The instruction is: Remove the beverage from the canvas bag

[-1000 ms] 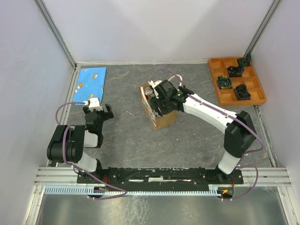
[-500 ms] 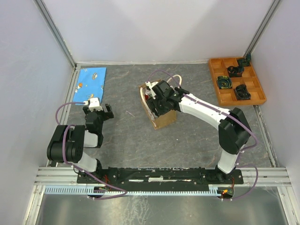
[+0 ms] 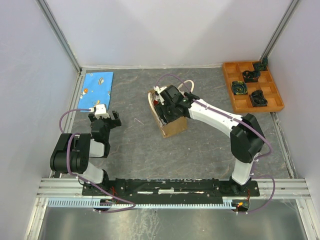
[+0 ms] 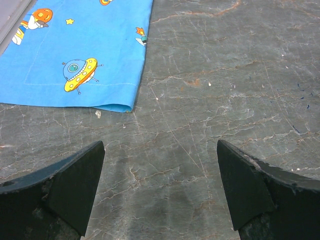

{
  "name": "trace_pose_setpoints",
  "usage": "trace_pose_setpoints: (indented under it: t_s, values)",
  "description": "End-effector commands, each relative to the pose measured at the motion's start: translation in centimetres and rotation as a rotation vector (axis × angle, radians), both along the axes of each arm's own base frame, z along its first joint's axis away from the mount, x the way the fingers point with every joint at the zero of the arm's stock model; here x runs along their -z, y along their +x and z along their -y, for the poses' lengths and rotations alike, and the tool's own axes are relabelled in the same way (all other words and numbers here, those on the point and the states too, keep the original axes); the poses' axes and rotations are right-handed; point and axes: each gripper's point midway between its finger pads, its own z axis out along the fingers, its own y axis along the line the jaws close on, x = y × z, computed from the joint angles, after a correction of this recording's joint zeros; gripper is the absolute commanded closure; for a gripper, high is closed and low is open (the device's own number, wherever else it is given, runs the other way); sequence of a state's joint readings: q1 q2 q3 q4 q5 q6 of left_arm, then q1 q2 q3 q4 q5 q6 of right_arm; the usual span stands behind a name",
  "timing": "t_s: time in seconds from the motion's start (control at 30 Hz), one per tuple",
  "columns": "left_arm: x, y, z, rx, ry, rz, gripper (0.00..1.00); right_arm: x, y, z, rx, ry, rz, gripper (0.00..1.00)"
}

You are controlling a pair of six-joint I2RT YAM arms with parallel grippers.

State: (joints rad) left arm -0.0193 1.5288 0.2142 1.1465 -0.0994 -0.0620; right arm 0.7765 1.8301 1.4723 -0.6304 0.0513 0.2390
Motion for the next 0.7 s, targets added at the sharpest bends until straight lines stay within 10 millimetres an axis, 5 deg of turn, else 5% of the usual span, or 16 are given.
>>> trace_pose_setpoints:
  t_s: [0.0,0.67]
  values:
    - [-1.9,0.9,-0.2,-0.001,0.043,0.061,0.01,8.0,-3.5,3.5,-0.009,-0.249,-0.167,0.29]
    - [-1.8,0.8,-0.2,-0.001,0.043,0.058,0.01,11.6,-3.9,3.7,-0.004,-0.29,-0.219,0.27]
